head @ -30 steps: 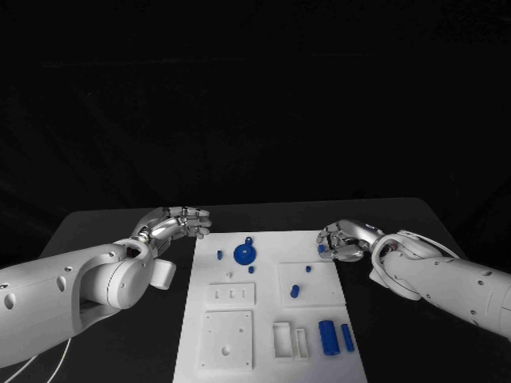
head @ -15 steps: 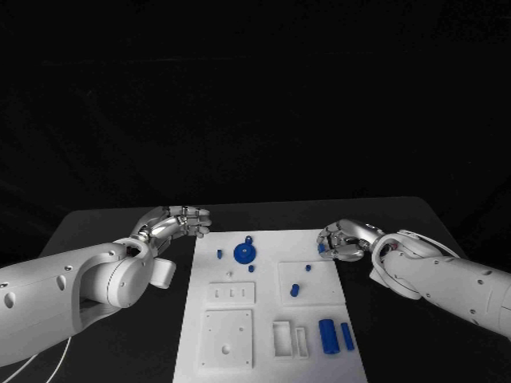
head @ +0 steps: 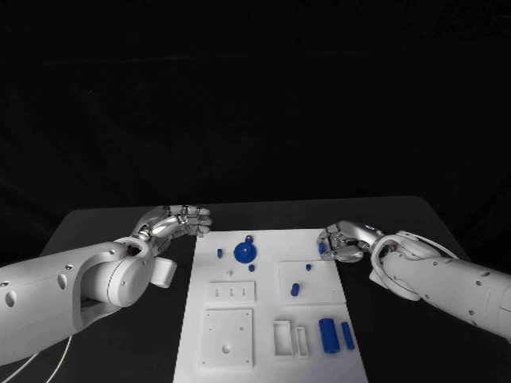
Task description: Assemble the parts on the task board
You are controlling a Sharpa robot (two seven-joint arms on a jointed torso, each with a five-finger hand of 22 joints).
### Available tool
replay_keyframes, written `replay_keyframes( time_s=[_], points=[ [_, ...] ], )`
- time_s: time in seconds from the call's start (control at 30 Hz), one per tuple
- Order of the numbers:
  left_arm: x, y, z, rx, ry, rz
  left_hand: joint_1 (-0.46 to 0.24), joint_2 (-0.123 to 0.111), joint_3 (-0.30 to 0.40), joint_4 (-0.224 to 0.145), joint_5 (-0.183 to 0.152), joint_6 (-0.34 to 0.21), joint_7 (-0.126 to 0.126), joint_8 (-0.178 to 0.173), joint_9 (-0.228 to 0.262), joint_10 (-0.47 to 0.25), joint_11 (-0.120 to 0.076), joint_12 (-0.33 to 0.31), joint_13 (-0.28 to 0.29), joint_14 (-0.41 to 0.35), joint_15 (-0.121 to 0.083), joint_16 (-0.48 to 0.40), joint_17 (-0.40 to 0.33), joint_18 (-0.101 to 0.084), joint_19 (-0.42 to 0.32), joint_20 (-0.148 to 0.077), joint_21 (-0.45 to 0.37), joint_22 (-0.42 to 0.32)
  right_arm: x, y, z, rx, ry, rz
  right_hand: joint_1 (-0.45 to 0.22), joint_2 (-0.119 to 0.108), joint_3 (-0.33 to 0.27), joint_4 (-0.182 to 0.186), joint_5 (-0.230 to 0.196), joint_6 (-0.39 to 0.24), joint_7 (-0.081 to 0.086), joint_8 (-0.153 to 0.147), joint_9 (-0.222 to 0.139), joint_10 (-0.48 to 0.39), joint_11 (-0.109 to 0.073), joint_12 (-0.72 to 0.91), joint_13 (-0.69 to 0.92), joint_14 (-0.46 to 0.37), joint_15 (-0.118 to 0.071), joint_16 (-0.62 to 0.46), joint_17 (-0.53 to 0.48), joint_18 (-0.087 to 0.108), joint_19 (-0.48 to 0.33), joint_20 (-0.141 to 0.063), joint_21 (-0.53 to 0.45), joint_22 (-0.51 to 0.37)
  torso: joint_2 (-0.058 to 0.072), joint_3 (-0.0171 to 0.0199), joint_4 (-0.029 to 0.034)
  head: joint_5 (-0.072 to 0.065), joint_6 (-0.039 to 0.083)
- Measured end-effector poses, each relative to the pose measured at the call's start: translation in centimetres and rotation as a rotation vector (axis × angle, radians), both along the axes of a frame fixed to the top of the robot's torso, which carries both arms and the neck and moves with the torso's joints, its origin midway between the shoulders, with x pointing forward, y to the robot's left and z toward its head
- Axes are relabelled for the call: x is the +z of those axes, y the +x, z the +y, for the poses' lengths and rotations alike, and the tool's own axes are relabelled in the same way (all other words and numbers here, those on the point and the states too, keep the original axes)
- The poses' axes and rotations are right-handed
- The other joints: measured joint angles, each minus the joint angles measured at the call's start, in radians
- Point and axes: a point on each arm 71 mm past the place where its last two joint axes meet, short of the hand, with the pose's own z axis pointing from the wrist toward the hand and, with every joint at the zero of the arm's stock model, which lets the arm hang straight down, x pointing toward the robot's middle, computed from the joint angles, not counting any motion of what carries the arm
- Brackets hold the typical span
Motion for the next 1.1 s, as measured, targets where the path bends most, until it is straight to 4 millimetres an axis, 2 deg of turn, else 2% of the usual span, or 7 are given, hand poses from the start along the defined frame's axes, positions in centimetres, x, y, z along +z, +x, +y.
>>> replay_keyframes(
  time_s=[0.4,0.73,0.83,0.93,1.0,1.03,1.1],
  points=[
    [0.0,0.0,0.02,0.0,0.0,0.0,0.0,0.0,0.0,0.0,0.0,0.0,0.0,0.0,0.0,0.0,0.0,-0.001,-0.001,0.0,0.0,0.0,0.0,0.0,0.0,0.0,0.0,0.0,-0.06,0.07,-0.1,-0.006,-0.002,0.002,-0.005,0.005,0.027,0.009,0.0,0.017,-0.012,0.019,0.007,0.0,0.0,0.0,-0.001,0.0,0.0,0.0,0.003,0.0,0.0,0.0,0.004,0.0,0.0,0.0001,-0.0004,-0.001,-0.001],
    [-0.02,0.04,-0.1,-0.001,0.0,0.001,0.0,0.0,0.0,0.0,0.0,0.0,0.0,0.0,0.0,0.0,0.0,-0.001,-0.001,0.0,0.0,0.0,0.001,0.0,0.0,0.0,0.0,-0.001,-0.11,0.16,-0.22,-0.015,-0.005,0.002,-0.014,0.013,0.05,0.022,0.0,0.043,-0.035,0.035,0.015,-0.002,0.002,0.004,-0.004,0.0,0.0,0.0,0.005,0.0,0.002,0.002,0.004,0.0,0.0,0.0,0.0,-0.002,-0.003],
    [-0.01,0.03,-0.11,-0.002,0.0,0.001,0.0,0.0,0.0,0.0,0.0,0.0,0.0,0.0,0.0,0.0,0.0,-0.001,-0.001,0.0,0.0,0.0,0.001,0.0,0.0,0.0,0.0,-0.001,-0.11,0.18,-0.27,-0.017,-0.006,0.002,-0.014,0.013,0.057,0.023,0.0,0.047,-0.038,0.041,0.017,0.0,0.004,0.004,-0.005,0.004,-0.004,0.0,0.005,0.0,0.004,0.0,0.006,0.0,0.0,-0.0002,-0.0002,-0.002,-0.003],
    [-0.02,0.04,-0.09,-0.001,0.0,0.001,0.0,0.0,0.0,0.0,0.0,0.0,0.0,0.0,0.0,0.0,0.0,-0.001,-0.001,0.0,0.0,0.0,0.001,0.0,0.0,0.0,0.0,-0.001,-0.11,0.19,-0.28,-0.018,-0.006,0.001,-0.014,0.013,0.061,0.028,0.0,0.054,-0.04,0.044,0.018,0.006,-0.002,0.004,-0.005,0.005,-0.004,0.0,0.006,0.0,0.006,-0.001,0.008,0.0,0.0,-0.0001,-0.0004,-0.002,-0.004],
    [-0.02,0.05,-0.07,-0.001,0.0,0.001,0.0,0.0,0.0,0.0,0.0,0.0,0.0,0.0,0.0,0.0,0.0,-0.001,-0.001,0.0,0.0,0.0,0.001,0.0,0.0,0.0,0.0,-0.001,-0.11,0.2,-0.25,-0.019,-0.006,0.0,-0.014,0.013,0.068,0.029,0.0,0.067,-0.049,0.047,0.021,0.006,-0.002,0.004,-0.006,0.008,-0.008,0.0,0.006,0.0,0.007,0.0,0.008,0.0,0.0,0.0,-0.0002,-0.002,-0.004],
    [-0.02,0.05,-0.07,-0.001,0.0,0.001,0.0,0.0,0.0,0.0,0.0,0.0,0.0,0.0,0.001,0.0,0.0,-0.001,-0.001,0.0,0.0,0.0,0.001,0.0,0.0,0.0,0.0,-0.001,-0.11,0.2,-0.23,-0.019,-0.006,0.0,-0.013,0.013,0.069,0.027,0.0,0.088,-0.047,0.047,0.02,0.007,-0.004,0.004,-0.006,0.009,-0.008,0.0,0.007,0.0,0.007,0.0,0.008,0.0,0.0,0.0001,-0.0001,-0.002,-0.004],
    [-0.02,0.05,-0.07,-0.001,0.0,0.001,0.0,0.0,0.0,0.0,0.0,0.0,0.0,0.0,0.001,0.0,0.0,-0.001,-0.001,0.0,0.0,0.0,0.001,0.0,0.0,0.0,0.0,-0.001,-0.1,0.2,-0.17,-0.018,-0.005,-0.001,-0.015,0.015,0.075,0.028,0.0,0.089,-0.046,0.055,0.02,0.007,-0.011,0.004,-0.007,0.012,-0.011,0.0,0.007,0.0,0.007,0.0,0.008,0.0,0.0,0.0001,0.0002,-0.003,-0.005]
  ],
)
